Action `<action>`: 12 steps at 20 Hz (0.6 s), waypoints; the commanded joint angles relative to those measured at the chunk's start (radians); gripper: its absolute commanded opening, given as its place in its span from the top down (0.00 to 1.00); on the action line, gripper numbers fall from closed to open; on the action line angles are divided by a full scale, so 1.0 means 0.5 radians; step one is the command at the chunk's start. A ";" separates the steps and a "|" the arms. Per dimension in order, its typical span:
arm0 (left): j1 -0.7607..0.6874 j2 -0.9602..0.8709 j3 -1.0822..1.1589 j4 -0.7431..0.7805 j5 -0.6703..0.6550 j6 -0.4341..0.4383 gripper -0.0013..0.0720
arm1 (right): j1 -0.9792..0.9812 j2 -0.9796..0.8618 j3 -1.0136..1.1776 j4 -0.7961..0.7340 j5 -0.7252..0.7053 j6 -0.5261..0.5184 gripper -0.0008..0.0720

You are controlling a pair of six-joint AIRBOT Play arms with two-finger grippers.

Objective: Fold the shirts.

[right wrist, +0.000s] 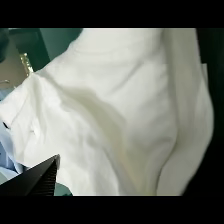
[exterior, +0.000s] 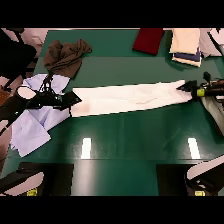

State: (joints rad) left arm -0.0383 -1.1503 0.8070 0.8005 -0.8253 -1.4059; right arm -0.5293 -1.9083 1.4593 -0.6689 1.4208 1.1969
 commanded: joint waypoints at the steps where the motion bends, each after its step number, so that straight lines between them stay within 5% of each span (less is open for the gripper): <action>1: 0.002 0.002 0.002 -0.018 0.009 -0.001 0.16 | 0.151 -0.163 0.274 -0.033 0.095 0.089 0.11; 2: 0.002 0.001 0.002 -0.050 0.012 0.001 0.16 | 0.169 -0.179 0.331 -0.033 0.128 0.105 0.26; 3: 0.002 0.001 0.002 -0.101 0.028 0.012 0.16 | 0.175 -0.179 0.385 -0.032 0.177 0.095 0.68; 5: -0.031 0.001 0.002 -0.201 0.126 0.095 0.16 | 0.174 -0.141 0.449 -0.028 0.236 0.091 0.95; 12: -0.575 -0.085 0.007 -0.375 0.610 0.105 0.16 | -0.034 0.430 -0.159 -0.323 0.335 0.111 0.96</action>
State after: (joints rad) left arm -0.2169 -1.1713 0.8082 0.6594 -0.6369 -1.3590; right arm -0.5079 -1.8107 1.5196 -0.7315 1.5669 1.2465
